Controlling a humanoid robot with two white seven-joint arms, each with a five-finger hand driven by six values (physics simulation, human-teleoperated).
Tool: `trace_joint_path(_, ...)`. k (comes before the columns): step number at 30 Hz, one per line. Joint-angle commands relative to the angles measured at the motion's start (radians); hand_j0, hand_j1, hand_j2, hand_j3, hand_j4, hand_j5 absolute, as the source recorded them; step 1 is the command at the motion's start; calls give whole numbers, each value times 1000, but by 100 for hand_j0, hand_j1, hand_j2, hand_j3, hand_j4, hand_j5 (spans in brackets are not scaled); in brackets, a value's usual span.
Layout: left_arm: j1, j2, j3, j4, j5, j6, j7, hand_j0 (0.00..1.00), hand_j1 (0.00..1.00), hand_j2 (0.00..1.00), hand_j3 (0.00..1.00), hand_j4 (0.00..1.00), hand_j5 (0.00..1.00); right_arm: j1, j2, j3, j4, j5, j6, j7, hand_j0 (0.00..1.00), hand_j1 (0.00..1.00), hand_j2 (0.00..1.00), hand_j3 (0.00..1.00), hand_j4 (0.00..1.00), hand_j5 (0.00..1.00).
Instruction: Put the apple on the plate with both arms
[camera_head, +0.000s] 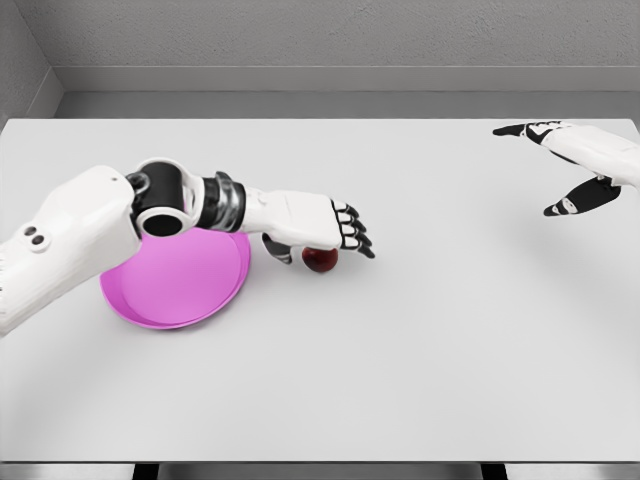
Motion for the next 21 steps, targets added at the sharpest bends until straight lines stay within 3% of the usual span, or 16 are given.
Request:
trace_joint_path(1,0,-6,-7,21,5,2,-15,100,100,100,100,100,100,0,0,1,-1,-3,0,0,100,100,100,100,100,100)
trace_joint_path(7,-6,-6,-12,26,6,2,-26,100,100,100,100,100,100,0,2,3,-1,-3,0,0,100,100,100,100,100,100)
trace_joint_path(9,-6,-6,-12,27,8,2,-24,90,90,90,90,90,90,0,2,3,-1,-3,0,0,100,100,100,100,100,100)
trace_joint_path(15,-6,-4,-12,27,14,2,-26,72,72,72,72,72,72,2,5,7,-3,-3,0,0,100,100,100,100,100,100)
trace_joint_path(21,-6,-6,-44,24,20,2,-44,69,69,69,69,69,69,2,5,13,-9,-3,0,0,100,100,100,100,100,100)
